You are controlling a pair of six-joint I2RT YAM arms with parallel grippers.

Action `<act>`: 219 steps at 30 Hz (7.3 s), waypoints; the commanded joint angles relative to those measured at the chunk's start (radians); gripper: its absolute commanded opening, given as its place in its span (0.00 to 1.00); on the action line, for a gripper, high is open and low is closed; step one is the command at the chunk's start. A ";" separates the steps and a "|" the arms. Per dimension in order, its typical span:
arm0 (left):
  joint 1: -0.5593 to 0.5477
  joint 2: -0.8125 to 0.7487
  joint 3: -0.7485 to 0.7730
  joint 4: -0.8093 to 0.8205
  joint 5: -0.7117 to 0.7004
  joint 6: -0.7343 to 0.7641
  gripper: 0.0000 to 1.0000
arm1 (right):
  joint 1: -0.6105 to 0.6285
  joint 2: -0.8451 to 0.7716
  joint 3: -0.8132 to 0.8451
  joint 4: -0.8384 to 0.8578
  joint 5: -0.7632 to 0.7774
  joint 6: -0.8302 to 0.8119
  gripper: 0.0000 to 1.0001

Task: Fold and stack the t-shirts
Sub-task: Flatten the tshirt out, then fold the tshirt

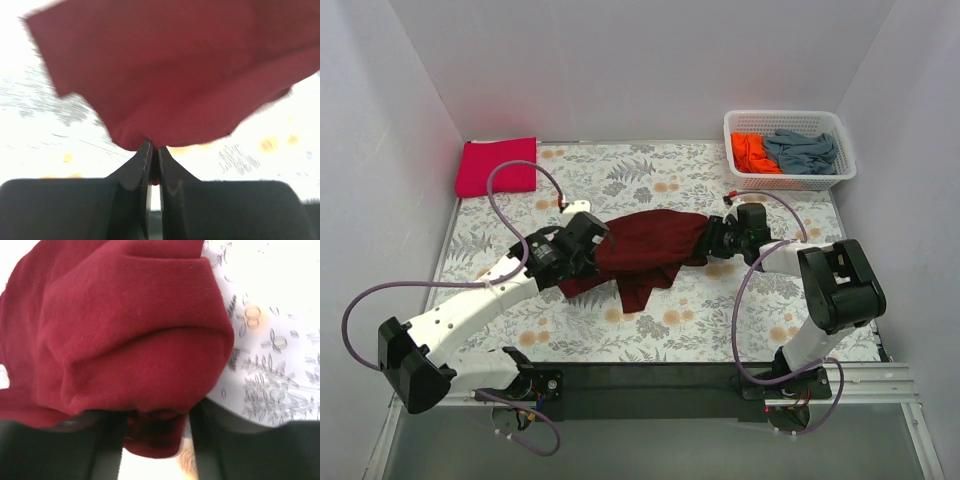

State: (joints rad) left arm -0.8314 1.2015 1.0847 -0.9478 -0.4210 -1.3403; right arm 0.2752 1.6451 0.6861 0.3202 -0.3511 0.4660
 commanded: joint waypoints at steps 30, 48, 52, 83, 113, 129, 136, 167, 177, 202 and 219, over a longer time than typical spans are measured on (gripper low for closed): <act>0.719 -0.243 -0.118 0.530 0.036 0.331 0.00 | -0.039 -0.366 0.341 -0.679 0.371 -0.340 0.54; 0.719 -0.275 -0.304 0.630 -0.009 0.303 0.00 | 0.390 -0.306 0.024 -0.501 0.366 -0.153 0.55; 0.719 -0.281 -0.304 0.630 -0.012 0.303 0.00 | 0.487 -0.210 0.090 -0.553 0.535 -0.136 0.55; 0.721 -0.113 -0.146 0.574 -0.045 0.293 0.00 | 0.374 -0.047 0.243 -0.741 0.681 -0.210 0.01; 0.741 -0.278 0.738 0.497 0.260 0.480 0.00 | 0.096 -0.675 1.121 -0.670 0.655 -0.808 0.01; 0.741 -0.174 0.542 0.387 0.255 0.475 0.00 | 0.094 -0.475 1.092 -0.558 0.583 -0.991 0.01; 0.744 -0.005 0.158 0.643 0.162 0.451 0.00 | 0.096 -0.305 0.727 -0.330 0.544 -0.995 0.01; 0.821 0.652 0.196 0.817 0.094 0.501 0.00 | 0.078 0.138 0.712 -0.352 0.479 -0.811 0.01; 0.822 0.586 0.170 0.787 0.060 0.549 0.00 | 0.090 0.058 0.736 -0.619 0.466 -0.658 0.01; 0.822 0.483 0.029 0.753 0.048 0.558 0.00 | 0.116 -0.218 0.537 -0.889 0.393 -0.297 0.01; 0.822 0.480 -0.066 0.756 0.014 0.572 0.07 | 0.140 -0.263 0.230 -0.842 0.255 -0.179 0.06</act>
State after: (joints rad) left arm -0.0170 1.7058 1.0279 -0.2024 -0.3653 -0.7738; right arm 0.4137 1.3808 0.9504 -0.5648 -0.0666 0.2554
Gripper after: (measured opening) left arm 0.063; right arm 0.041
